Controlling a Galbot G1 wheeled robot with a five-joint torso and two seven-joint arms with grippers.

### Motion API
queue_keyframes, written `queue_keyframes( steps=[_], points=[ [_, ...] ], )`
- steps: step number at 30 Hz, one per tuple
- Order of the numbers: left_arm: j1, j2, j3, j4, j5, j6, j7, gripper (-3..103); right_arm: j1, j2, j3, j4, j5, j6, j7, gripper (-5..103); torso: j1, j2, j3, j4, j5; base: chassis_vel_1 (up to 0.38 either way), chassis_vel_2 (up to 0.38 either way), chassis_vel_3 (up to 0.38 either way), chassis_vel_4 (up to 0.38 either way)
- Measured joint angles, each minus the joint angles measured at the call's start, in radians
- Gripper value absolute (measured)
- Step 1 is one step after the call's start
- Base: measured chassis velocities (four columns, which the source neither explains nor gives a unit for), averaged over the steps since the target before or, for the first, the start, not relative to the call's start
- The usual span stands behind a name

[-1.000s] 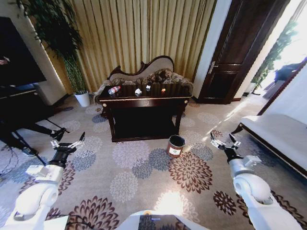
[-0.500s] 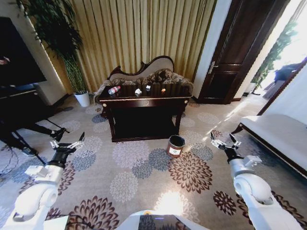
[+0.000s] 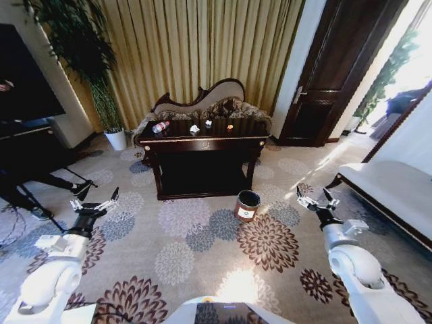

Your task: Move to the front of the table and place the trash on the table into the trash bin.

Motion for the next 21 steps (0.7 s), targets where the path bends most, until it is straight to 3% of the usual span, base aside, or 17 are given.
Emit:
queue_keyframes(
  steps=[21],
  points=[
    [-0.002, 0.0, -0.001, 0.011, 0.006, -0.005, 0.009, 100, -0.003, 0.013, -0.002, -0.007, -0.028, 0.01, 0.0, 100, 0.0, 0.0, 0.0, -0.0001, 0.0001, -0.023, 0.02, 0.021, -0.02]
  ],
)
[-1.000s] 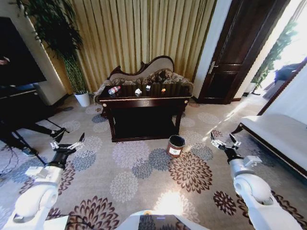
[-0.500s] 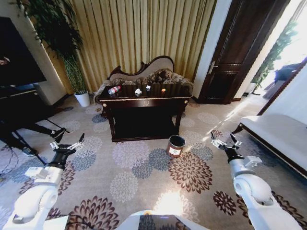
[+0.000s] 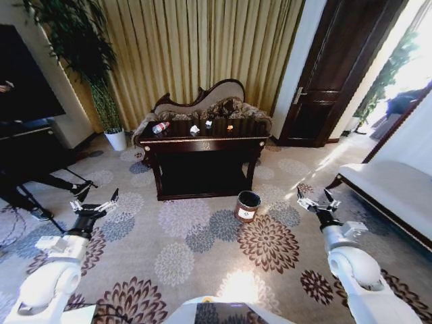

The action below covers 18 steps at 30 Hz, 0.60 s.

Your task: Move to the front of the table and place the trash on the table into the trash bin.

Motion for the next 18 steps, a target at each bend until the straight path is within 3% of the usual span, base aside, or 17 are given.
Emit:
queue_keyframes(
  steps=[18],
  points=[
    [-0.001, -0.008, 0.004, 0.002, -0.003, 0.013, 0.01, 100, 0.001, 0.004, -0.008, -0.011, -0.001, 0.0, 0.0, 100, 0.0, 0.0, 0.0, 0.0, -0.0001, -0.218, 0.209, 0.224, -0.221]
  ],
)
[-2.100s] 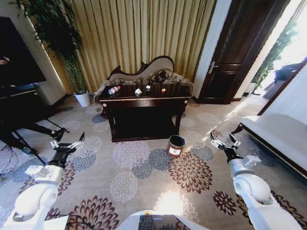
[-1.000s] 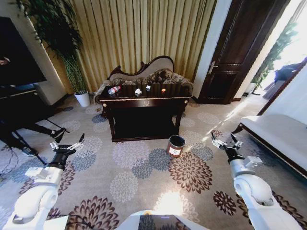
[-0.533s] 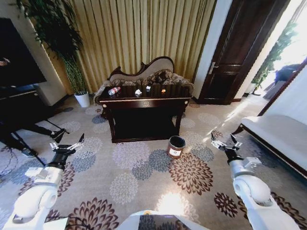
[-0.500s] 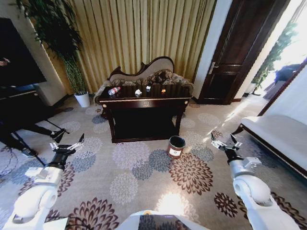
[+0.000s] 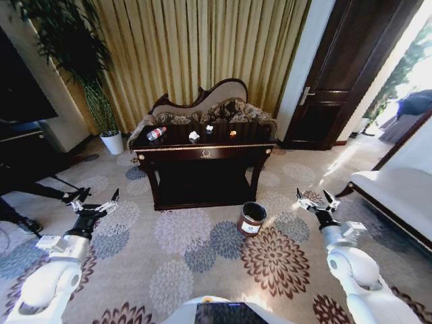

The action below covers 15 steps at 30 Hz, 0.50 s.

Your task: Move to the front of the table and place the trash on the table into the trash bin.

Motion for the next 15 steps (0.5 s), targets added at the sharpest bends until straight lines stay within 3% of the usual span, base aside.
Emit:
queue_keyframes(
  steps=[15],
  points=[
    [-0.004, -0.001, 0.002, 0.008, 0.0, 0.008, 0.008, 100, 0.002, 0.002, -0.005, -0.004, -0.005, 0.0, 0.0, 100, 0.0, 0.0, 0.0, 0.0002, 0.0003, -0.204, 0.211, 0.209, -0.208]
  ],
)
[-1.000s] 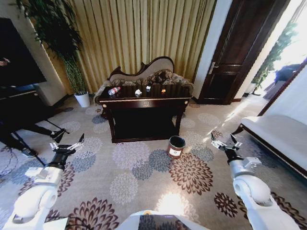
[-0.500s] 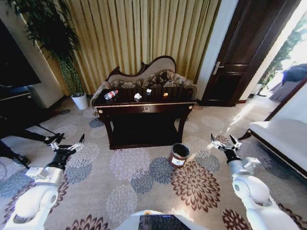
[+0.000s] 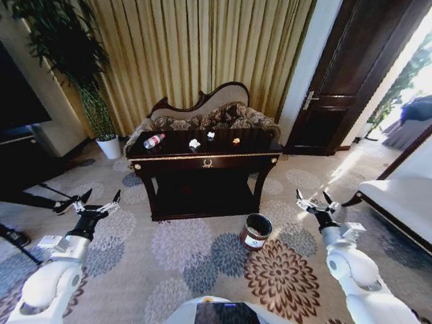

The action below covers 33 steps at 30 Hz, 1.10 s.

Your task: Move to the front of the table and place the trash on the table into the trash bin.

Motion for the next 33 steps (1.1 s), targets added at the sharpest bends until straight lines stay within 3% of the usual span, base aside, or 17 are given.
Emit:
queue_keyframes(
  steps=[33],
  points=[
    [-0.007, -0.005, 0.007, 0.012, 0.003, 0.003, 0.01, 100, 0.013, 0.004, -0.027, -0.021, -0.012, 0.002, 0.0, 100, 0.0, 0.0, 0.0, 0.0, 0.0002, -0.225, 0.225, 0.226, -0.228]
  ],
)
